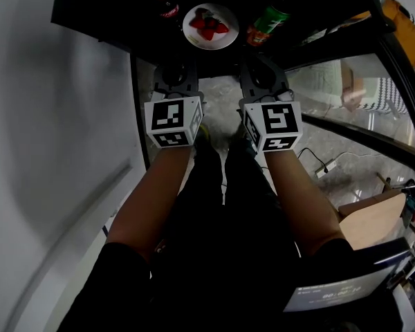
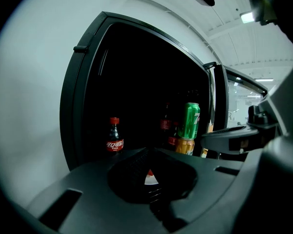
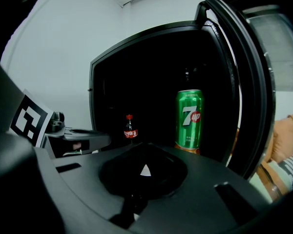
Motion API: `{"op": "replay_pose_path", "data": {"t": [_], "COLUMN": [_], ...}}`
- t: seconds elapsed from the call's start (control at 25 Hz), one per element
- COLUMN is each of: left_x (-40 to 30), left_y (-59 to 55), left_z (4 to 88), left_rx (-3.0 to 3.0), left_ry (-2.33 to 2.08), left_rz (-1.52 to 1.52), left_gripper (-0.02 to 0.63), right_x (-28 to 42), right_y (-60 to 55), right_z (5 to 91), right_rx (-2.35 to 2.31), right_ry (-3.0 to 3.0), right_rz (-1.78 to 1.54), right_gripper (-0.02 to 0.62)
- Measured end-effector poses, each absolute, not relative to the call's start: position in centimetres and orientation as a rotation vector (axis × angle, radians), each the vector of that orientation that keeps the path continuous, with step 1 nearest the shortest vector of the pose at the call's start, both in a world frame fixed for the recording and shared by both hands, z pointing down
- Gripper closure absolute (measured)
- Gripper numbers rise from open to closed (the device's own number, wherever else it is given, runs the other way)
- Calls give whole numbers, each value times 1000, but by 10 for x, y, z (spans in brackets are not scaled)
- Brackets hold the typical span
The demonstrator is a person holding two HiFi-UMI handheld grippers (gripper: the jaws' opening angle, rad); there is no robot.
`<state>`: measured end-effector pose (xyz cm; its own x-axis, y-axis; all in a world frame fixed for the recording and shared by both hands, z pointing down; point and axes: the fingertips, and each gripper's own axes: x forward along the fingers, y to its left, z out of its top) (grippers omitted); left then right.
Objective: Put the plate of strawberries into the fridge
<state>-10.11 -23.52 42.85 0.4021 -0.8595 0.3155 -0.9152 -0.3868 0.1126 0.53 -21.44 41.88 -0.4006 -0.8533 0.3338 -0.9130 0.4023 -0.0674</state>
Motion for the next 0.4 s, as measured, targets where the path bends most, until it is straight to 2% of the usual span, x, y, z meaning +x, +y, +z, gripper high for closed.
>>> {"op": "replay_pose_path", "data": {"t": [0.4], "left_x": [-107], "left_y": [-235], "left_z": [437], "left_rx": [2357], "left_ry": [-1542], "left_rz": [305], "left_gripper": [603], "right_x": [-1], "right_y": [-223], "right_z": [413], "right_rx": [1568], "right_ry": [-2456], "right_rz": [291], "right_gripper": [591]}}
